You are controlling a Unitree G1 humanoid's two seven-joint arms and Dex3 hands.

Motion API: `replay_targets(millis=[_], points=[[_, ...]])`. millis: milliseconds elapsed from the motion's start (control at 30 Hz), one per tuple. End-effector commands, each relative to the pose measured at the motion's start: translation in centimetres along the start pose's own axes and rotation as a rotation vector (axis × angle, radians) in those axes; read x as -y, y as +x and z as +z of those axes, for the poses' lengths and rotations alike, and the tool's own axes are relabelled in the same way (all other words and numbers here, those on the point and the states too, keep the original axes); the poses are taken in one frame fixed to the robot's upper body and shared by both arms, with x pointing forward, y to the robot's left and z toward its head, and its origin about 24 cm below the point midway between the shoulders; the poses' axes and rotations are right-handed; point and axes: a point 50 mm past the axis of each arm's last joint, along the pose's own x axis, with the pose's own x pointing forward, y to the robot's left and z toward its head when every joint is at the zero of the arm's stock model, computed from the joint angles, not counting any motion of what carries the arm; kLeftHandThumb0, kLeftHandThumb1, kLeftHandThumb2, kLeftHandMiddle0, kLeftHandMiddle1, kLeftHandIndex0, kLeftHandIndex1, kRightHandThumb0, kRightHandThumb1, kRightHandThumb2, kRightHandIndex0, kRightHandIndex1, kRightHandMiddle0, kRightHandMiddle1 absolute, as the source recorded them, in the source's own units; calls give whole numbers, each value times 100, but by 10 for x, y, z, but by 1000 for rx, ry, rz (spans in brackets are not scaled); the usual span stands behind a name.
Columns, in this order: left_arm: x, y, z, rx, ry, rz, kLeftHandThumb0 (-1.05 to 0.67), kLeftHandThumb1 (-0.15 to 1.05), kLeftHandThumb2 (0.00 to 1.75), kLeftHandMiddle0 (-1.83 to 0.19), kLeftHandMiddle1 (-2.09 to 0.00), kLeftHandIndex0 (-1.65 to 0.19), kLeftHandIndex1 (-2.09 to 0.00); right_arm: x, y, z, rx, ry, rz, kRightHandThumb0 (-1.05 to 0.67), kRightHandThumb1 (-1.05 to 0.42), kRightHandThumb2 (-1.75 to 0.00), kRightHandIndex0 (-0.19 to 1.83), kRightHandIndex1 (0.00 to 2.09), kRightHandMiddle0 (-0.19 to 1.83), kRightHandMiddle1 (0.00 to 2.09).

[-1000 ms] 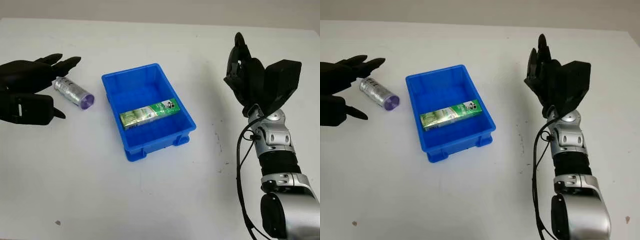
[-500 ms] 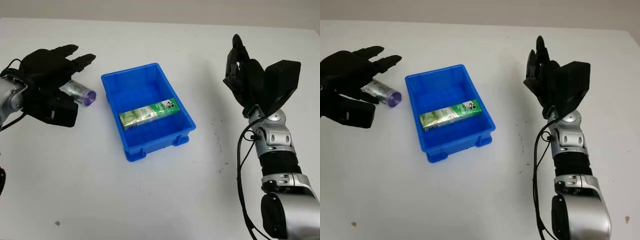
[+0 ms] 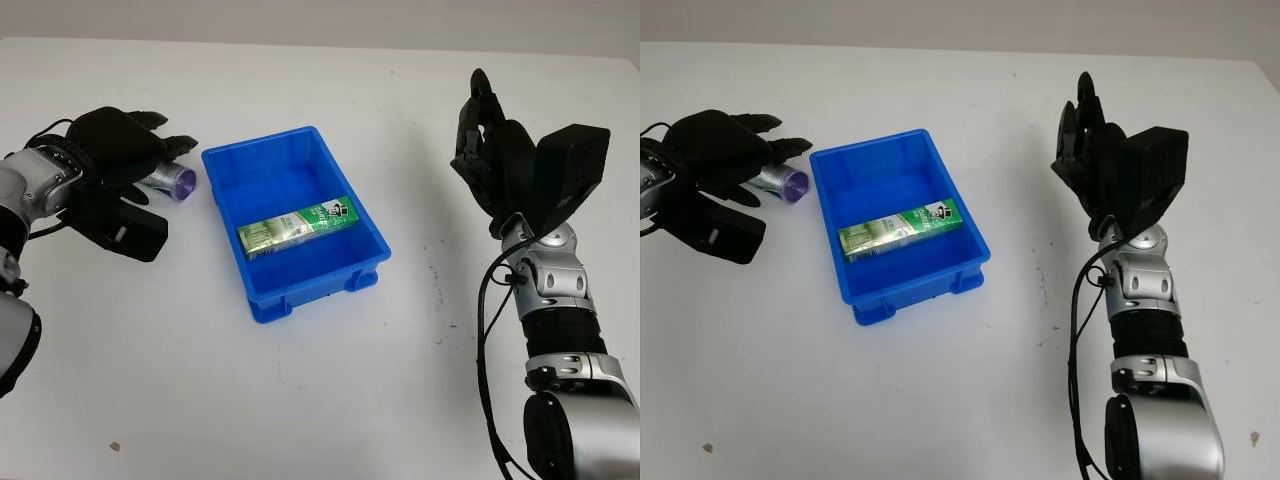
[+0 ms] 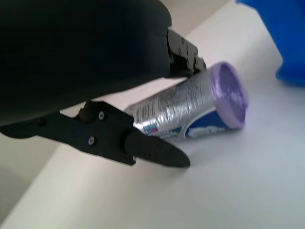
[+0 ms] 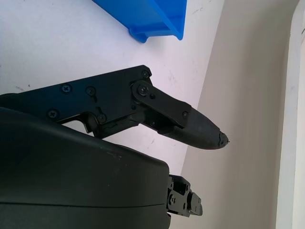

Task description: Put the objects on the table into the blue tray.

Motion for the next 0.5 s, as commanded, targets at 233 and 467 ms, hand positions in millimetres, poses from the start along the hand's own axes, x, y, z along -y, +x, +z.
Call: replay_targets(millis=[233,467], points=[[17,4,11,-3,-55,-24,-40,104,23,-35,-206,-14,-197,8,-3,6,9,-20,-4,-61,-105,-86,-19,0,-19,0],[16,7,20,17,21,90,-51,105,45,-77,-209,-28,-209,7,-1,11,12,-15,16,-61,-105,-85,-19,0,-19,0]])
